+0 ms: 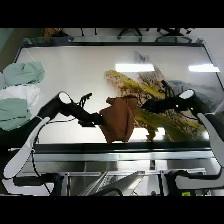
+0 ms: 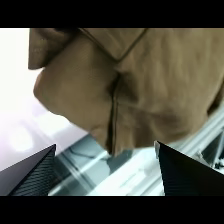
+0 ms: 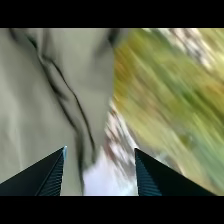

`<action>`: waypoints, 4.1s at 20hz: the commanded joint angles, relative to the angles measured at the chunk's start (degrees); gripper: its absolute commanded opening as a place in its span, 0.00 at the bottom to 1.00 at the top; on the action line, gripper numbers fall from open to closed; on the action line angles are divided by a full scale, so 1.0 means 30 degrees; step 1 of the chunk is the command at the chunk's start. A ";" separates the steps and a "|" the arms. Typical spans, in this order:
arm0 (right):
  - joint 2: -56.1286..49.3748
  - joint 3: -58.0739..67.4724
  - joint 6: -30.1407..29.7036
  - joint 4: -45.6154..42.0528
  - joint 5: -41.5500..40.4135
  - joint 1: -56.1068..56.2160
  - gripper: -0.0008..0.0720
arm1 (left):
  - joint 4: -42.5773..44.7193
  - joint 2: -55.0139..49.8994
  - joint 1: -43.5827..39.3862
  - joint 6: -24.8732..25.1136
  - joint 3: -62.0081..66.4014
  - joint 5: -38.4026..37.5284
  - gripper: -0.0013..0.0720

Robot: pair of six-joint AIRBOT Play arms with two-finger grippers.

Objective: Fold the shirts.

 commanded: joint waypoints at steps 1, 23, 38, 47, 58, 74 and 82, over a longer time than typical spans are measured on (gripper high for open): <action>-0.2732 0.1588 -0.1515 0.1858 -0.1566 0.1100 0.71 | -0.0918 0.0066 -0.1122 0.0619 -0.1865 0.4371 0.96; 0.1428 0.6470 -0.2251 0.5297 0.4481 -0.2667 0.04 | -0.0087 0.6492 0.3636 0.1545 0.3701 0.0707 0.03; 1.1183 1.0076 -0.4058 0.3045 0.3191 -0.6135 0.05 | 0.0546 1.6976 1.3529 0.1005 0.6105 -0.1647 0.03; 0.1552 0.1472 -0.4524 0.2754 -0.0233 -0.2543 0.05 | 0.1326 0.5326 0.5676 0.3614 0.1581 0.8306 0.03; -0.2237 0.2317 -0.4954 0.2572 -0.1042 -0.4197 0.56 | 0.1290 -0.3949 0.7635 -0.0816 1.2466 -0.3534 0.98; -0.2280 0.2302 -0.4954 0.2164 0.1406 -0.5544 0.90 | -0.3781 0.2994 -0.1144 -0.1457 -0.8473 0.6630 0.98; -0.2280 0.2302 -0.4962 0.2149 0.2667 -0.5544 0.90 | -0.2652 0.1013 0.0998 -0.0321 -0.2820 0.3089 0.03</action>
